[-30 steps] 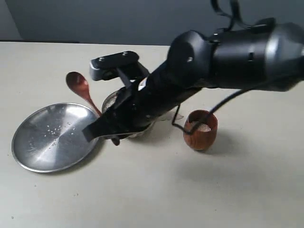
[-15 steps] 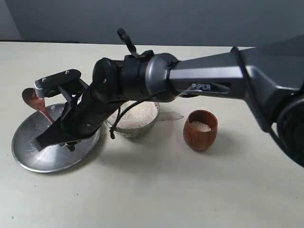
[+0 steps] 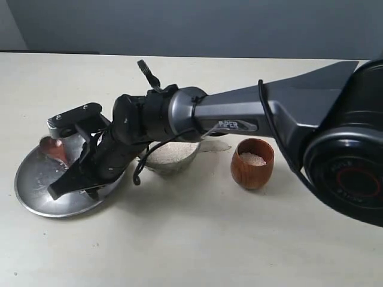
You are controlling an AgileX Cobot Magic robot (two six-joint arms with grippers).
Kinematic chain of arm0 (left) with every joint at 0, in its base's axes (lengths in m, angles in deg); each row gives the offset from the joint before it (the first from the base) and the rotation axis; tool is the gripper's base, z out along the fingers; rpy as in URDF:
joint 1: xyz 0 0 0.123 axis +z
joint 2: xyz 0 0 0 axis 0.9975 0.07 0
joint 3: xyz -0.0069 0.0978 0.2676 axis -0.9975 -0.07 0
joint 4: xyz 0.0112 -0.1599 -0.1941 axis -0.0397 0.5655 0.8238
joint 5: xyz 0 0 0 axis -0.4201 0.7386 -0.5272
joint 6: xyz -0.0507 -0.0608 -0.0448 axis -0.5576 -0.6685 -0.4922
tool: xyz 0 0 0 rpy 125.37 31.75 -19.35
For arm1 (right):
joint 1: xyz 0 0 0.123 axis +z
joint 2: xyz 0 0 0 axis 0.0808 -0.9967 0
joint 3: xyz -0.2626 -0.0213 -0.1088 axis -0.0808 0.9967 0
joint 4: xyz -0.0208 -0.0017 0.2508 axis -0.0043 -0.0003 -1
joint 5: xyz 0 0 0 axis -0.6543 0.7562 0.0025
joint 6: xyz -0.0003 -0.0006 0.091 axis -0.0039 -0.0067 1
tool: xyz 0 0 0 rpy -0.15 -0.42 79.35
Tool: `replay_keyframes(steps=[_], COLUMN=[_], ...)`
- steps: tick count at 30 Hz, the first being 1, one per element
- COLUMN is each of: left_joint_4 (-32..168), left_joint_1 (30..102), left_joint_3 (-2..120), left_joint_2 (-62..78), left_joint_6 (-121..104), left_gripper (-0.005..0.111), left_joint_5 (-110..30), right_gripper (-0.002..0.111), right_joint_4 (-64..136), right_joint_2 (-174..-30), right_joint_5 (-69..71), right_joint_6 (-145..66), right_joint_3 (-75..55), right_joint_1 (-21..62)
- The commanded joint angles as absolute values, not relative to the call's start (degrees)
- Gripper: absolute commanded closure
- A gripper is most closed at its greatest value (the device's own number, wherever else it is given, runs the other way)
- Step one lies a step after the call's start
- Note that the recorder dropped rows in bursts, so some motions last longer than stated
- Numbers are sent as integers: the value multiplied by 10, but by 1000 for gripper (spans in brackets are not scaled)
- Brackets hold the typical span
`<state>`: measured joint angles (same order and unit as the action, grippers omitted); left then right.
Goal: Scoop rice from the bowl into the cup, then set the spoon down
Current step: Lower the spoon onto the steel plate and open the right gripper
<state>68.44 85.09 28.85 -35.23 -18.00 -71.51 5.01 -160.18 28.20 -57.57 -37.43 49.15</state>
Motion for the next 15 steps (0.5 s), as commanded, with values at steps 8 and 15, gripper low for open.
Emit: replay_keyframes(steps=[8,15], left_joint_4=[684,684], left_joint_1=[847,847], left_joint_3=[291,291], left_joint_2=[-350,-350], left_joint_6=[-179,-179], left_gripper=[106,106], left_joint_5=[-712,-712], right_gripper=[78,84], right_joint_4=[50,152], right_joint_2=[-1567,-1495], right_joint_5=[254,280], right_joint_6=[-580,-558], right_joint_3=[-378,-378], right_joint_1=[493,493])
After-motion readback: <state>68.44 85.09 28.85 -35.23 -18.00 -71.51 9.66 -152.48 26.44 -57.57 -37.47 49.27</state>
